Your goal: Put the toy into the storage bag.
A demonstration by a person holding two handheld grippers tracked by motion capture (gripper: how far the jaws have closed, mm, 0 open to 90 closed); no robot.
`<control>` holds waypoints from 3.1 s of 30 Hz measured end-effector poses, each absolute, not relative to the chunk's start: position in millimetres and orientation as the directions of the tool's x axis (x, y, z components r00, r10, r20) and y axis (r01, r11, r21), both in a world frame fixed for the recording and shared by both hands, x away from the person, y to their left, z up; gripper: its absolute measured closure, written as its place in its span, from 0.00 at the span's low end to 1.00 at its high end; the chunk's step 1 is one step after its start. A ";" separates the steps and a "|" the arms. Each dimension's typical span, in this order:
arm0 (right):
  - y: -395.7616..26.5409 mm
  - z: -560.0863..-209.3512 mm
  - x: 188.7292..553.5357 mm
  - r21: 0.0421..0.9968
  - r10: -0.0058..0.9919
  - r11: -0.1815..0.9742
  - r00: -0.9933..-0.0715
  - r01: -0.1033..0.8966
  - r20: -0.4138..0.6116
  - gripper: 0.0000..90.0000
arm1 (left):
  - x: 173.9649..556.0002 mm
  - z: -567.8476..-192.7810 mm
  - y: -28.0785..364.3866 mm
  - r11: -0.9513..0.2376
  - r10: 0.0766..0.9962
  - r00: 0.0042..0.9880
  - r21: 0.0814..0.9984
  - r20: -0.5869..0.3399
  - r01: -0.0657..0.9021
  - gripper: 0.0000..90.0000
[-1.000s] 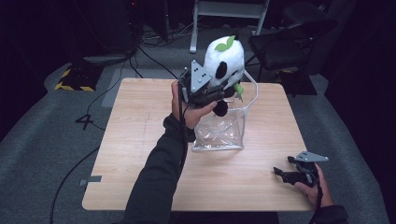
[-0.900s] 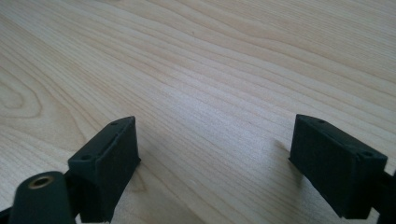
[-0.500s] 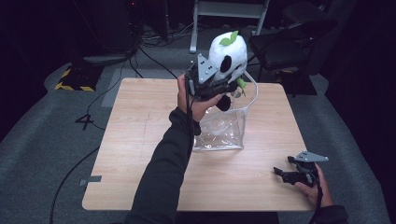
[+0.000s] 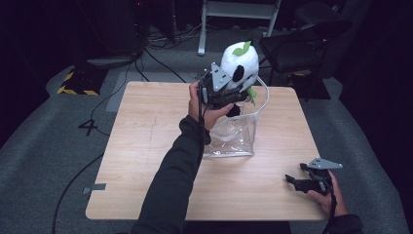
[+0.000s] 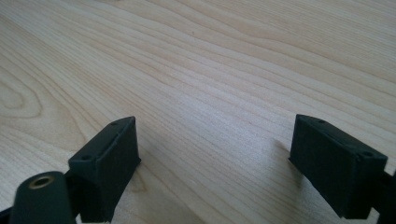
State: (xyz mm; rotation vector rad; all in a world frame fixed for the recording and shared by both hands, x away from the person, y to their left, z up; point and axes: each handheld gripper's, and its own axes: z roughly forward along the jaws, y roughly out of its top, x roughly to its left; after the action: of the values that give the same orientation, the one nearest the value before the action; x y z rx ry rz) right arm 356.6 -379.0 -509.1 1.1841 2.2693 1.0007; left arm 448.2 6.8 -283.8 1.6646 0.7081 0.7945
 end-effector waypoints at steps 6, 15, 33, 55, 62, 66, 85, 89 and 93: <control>-379.0 -509.1 356.6 0.744 0.824 0.388 -0.566 0.545 -0.014 0.17 | 443.5 -282.8 1.4 -0.236 0.774 0.614 0.970 0.154 0.053 0.36; -378.9 -509.1 356.6 0.743 0.824 0.388 -0.566 0.545 -0.015 0.17 | 442.0 -288.0 -3.3 -0.282 0.768 0.622 0.953 0.154 0.113 0.36; -379.0 -509.1 356.6 0.743 0.824 0.388 -0.566 0.545 -0.014 0.17 | 462.2 -310.4 -9.1 -0.379 0.760 0.635 0.886 0.134 0.267 0.27; -379.0 -509.2 356.6 0.744 0.824 0.388 -0.567 0.545 -0.015 0.17 | 471.8 -325.2 -12.7 -0.463 0.750 0.647 0.807 0.137 0.366 0.23; -379.0 -509.2 356.6 0.744 0.824 0.388 -0.567 0.545 -0.015 0.17 | 474.7 -328.3 -13.6 -0.474 0.759 0.638 0.783 0.130 0.404 0.21; -379.0 -509.1 356.6 0.743 0.824 0.388 -0.567 0.545 -0.015 0.17 | 476.7 -329.9 -14.2 -0.483 0.760 0.638 0.766 0.125 0.425 0.20; -379.2 -509.1 356.7 0.744 0.824 0.387 -0.567 0.545 -0.013 0.17 | 485.1 -329.3 -27.0 -0.493 0.782 0.605 0.741 0.148 0.456 0.17; -379.1 -509.1 356.7 0.744 0.824 0.387 -0.567 0.545 -0.013 0.17 | 486.8 -327.8 -26.8 -0.493 0.795 0.588 0.724 0.149 0.482 0.16; -379.1 -509.1 356.6 0.743 0.824 0.387 -0.566 0.545 -0.014 0.17 | 488.1 -329.0 -26.1 -0.503 0.794 0.590 0.704 0.147 0.501 0.16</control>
State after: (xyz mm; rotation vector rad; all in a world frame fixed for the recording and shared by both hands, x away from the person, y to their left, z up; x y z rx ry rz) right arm 356.6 -379.1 -509.1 1.1850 2.2694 1.0016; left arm 488.1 -26.1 -329.0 2.2014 1.0221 0.6162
